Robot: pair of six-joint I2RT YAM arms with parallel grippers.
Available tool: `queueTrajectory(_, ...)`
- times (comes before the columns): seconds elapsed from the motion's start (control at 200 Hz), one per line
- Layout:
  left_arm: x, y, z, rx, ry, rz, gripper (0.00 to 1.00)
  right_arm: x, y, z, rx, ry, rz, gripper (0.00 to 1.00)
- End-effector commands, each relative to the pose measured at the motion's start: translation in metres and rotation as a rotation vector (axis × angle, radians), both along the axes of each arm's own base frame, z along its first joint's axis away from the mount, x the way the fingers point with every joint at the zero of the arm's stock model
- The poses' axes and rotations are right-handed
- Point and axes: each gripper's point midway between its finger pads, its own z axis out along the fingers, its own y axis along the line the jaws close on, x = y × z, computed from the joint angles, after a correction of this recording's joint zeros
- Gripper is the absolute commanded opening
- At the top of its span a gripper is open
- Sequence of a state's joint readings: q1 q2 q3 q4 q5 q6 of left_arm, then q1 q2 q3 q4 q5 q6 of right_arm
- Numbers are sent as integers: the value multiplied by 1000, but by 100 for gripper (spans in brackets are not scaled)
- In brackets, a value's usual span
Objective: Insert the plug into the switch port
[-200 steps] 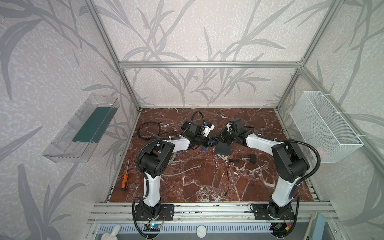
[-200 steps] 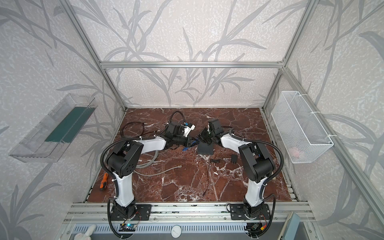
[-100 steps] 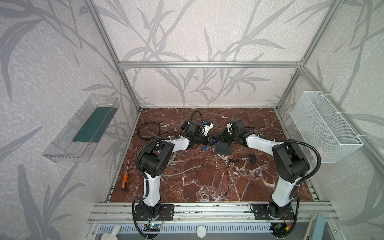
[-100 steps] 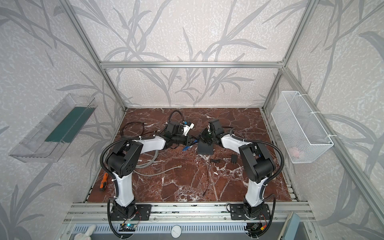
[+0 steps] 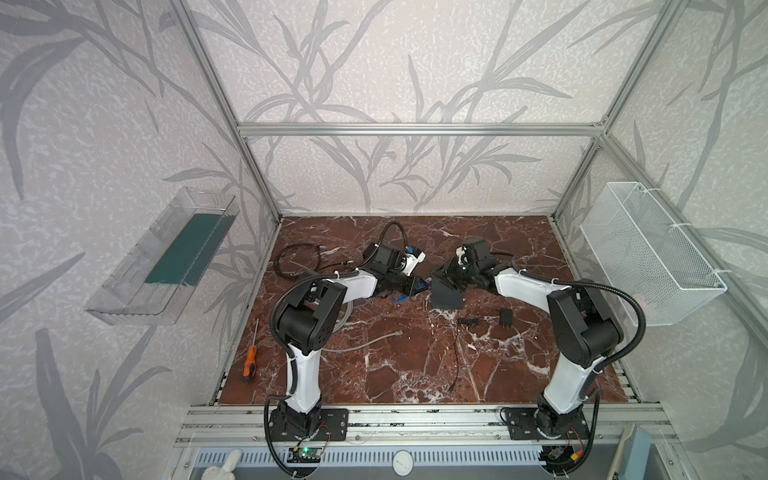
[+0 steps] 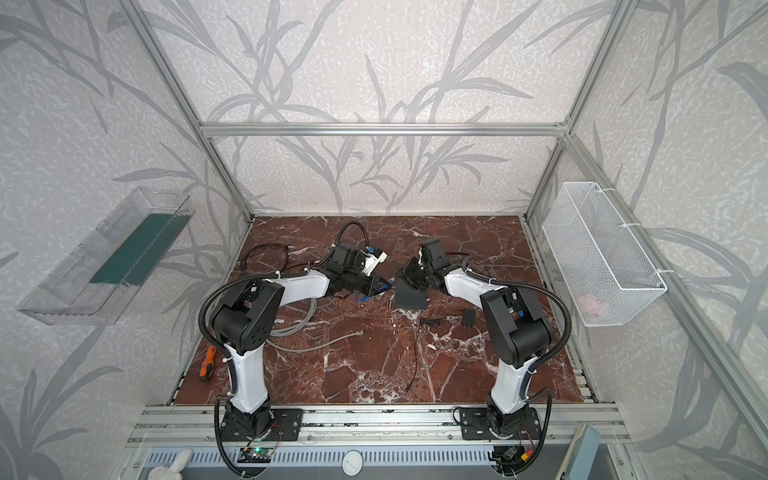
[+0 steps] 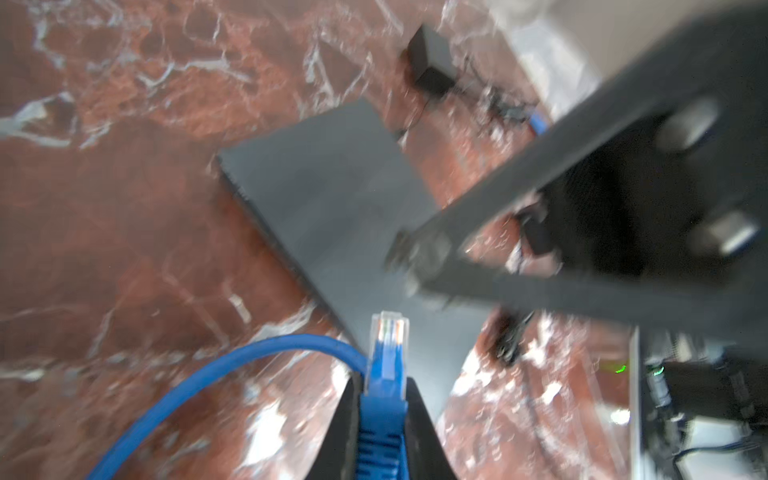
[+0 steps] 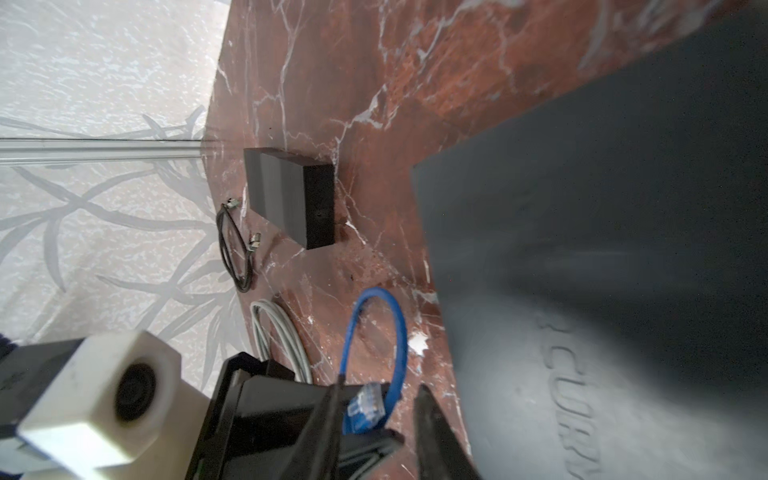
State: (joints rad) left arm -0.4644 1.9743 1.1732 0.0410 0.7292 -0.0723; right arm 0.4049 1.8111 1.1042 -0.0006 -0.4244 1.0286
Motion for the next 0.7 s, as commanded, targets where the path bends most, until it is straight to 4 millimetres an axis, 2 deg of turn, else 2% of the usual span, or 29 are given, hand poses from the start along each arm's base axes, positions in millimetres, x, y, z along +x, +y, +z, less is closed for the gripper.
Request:
queueTrajectory(0.0, -16, 15, -2, 138, -76, -157, 12, -4, -19, 17, -120, -83, 93, 41)
queueTrajectory(0.16, -38, 27, -22, 268, -45, -319, 12, -11, -49, 1, -242, -79, 193, 50)
queueTrajectory(0.295, -47, 23, -37, 353, -24, -413, 11, -14, -67, -17, -309, -55, 261, 56)
queueTrajectory(0.475, -45, 12, -49, 416, -46, -446, 11, -12, -63, -34, -299, -44, 333, 58)
queueTrajectory(0.695, -54, -6, -57, 430, -73, -482, 11, -7, -54, -50, -280, -18, 425, 58)
